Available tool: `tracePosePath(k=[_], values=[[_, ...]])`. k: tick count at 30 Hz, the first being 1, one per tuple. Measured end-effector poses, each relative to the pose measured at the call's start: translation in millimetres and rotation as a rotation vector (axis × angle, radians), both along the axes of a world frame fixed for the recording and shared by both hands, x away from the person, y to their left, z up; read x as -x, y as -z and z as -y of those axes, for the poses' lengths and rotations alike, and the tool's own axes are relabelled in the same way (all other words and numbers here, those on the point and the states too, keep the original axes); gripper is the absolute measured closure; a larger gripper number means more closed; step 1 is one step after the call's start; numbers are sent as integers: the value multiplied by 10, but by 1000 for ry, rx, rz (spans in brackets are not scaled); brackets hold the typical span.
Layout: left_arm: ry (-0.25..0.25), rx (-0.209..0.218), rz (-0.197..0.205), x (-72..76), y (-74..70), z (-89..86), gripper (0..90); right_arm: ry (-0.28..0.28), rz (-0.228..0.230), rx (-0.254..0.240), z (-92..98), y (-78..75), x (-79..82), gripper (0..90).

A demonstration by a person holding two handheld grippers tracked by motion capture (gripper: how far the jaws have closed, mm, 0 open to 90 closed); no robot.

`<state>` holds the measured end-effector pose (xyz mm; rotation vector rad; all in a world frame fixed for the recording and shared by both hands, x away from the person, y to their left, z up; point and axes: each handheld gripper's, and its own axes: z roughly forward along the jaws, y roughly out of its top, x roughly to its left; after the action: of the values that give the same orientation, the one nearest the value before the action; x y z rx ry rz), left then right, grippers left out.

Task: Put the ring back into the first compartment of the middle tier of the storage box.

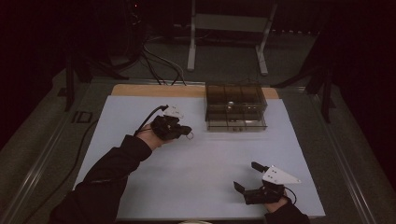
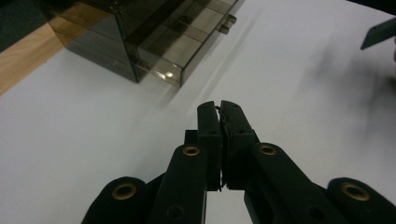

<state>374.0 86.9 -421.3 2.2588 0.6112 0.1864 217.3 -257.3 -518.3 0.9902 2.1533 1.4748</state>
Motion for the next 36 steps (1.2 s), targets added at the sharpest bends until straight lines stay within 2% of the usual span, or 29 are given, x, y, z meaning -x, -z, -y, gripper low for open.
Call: tracePosePath(k=[5, 9, 10, 12, 20, 25, 36], values=[[2, 0, 12, -83, -29, 85, 900, -1, 4, 0, 3, -8, 6, 0], [2, 2, 8, -116, -46, 115, 900, -2, 5, 2, 3, -10, 12, 0], [-4, 21, 11, -163, -77, 163, 900, -3, 5, 2, 1, -11, 15, 0], [1, 24, 15, -186, -90, 199, 900, -4, 5, 1, 0, -11, 17, 0], [17, 39, -3, -267, -72, 352, 900, -6, 7, -4, 4, -18, 26, 0], [19, 42, 2, -310, -77, 443, 900, -8, 8, -3, 3, -19, 30, 0], [2, 49, 7, -451, -113, 539, 900, -14, 11, -11, 1, -26, 38, 0]])
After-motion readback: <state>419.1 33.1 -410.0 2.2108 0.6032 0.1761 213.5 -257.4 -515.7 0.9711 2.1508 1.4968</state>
